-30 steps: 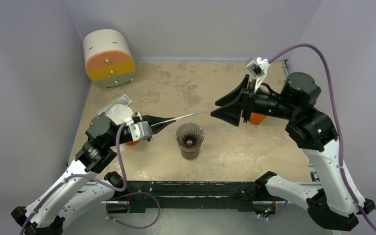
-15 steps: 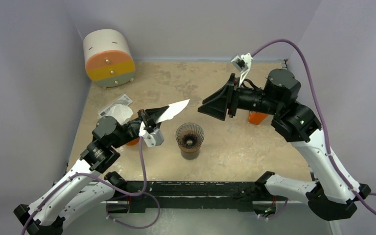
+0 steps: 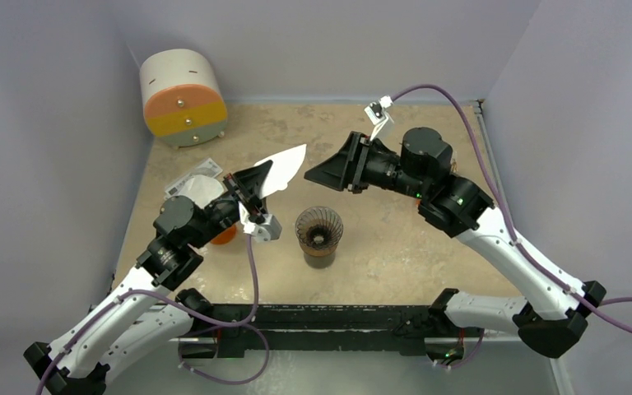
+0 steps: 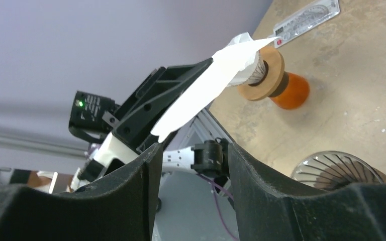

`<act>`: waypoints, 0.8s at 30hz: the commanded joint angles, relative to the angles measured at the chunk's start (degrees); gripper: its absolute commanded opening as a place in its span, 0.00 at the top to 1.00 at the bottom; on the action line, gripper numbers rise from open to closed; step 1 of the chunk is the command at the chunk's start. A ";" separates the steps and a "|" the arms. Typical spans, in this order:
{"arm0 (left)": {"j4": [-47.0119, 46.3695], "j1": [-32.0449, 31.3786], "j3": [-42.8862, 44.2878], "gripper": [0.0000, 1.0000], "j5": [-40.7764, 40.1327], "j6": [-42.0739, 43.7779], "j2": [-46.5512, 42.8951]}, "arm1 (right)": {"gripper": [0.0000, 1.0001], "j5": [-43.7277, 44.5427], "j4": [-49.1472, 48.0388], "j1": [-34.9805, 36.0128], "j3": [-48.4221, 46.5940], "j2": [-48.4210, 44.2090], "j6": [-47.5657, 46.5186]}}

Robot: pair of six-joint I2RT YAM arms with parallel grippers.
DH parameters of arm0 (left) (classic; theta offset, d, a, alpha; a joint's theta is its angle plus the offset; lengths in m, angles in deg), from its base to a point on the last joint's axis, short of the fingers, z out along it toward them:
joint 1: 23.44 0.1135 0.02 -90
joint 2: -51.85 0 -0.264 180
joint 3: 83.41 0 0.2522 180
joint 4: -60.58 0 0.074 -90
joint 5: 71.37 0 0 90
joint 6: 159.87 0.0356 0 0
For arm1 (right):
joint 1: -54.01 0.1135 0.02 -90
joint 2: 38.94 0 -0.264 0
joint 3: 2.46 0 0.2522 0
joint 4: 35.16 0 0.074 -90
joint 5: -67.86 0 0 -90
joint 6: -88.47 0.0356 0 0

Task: Place the coffee filter in the dripper
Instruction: Place the coffee filter in the coffee dripper.

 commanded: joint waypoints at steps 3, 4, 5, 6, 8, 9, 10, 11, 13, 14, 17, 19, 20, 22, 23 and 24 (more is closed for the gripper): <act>-3.68 -0.21 -0.72 1.00 -3.08 4.61 0.03 | 0.46 3.43 -10.72 2.27 0.19 1.69 9.41; -3.84 -0.22 -0.73 1.00 -3.47 4.91 -0.02 | 0.46 3.33 -11.52 2.64 0.12 2.16 10.11; -4.14 -0.24 -0.73 1.00 -4.06 5.07 0.01 | 0.46 3.43 -11.70 2.93 -0.18 2.85 10.72; -4.65 -0.26 -0.73 1.00 -4.80 5.00 0.04 | 0.46 3.54 -11.98 3.34 -0.38 3.22 11.15; -5.13 -0.25 -0.66 1.00 -5.93 4.81 0.03 | 0.46 4.38 -12.60 4.33 -0.81 4.04 11.53; -5.41 -0.22 -0.58 1.00 -6.38 4.67 -0.05 | 0.47 4.61 -12.83 4.86 -1.06 4.39 11.50; -5.79 -0.21 -0.60 1.00 -6.89 4.29 -0.15 | 0.47 4.77 -12.92 5.28 -1.33 4.76 11.63; -6.29 -0.18 -0.64 1.00 -7.66 3.87 -0.18 | 0.47 4.92 -12.88 5.84 -1.69 5.12 11.61; -7.03 -0.19 -0.72 1.00 -9.01 3.01 -0.35 | 0.48 5.62 -12.95 6.69 -1.85 5.52 11.59; -7.19 -0.25 -0.73 1.00 -9.52 2.79 -0.40 | 0.48 5.93 -13.04 7.05 -1.81 5.62 11.60; -7.39 -0.24 -0.77 1.00 -11.28 2.17 -0.53 | 0.48 6.50 -13.43 7.69 -1.64 5.67 11.67; -7.41 -0.22 -0.82 1.00 -12.20 1.99 -0.79 | 0.48 6.68 -13.66 8.00 -1.65 5.76 11.75; -7.36 -0.20 -0.82 1.00 -12.38 2.11 -0.92 | 0.48 6.77 -13.71 8.15 -1.67 5.82 11.84; -7.22 -0.20 -0.82 1.00 -12.50 2.04 -1.13 | 0.49 7.15 -13.71 8.23 -1.63 5.80 11.84; -7.18 -0.21 -0.90 1.00 -12.51 2.01 -1.29 | 0.49 7.41 -13.68 8.24 -1.67 5.90 11.93; -7.17 -0.20 -0.95 1.00 -12.43 1.95 -1.36 | 0.49 7.58 -13.67 8.29 -1.70 5.92 11.94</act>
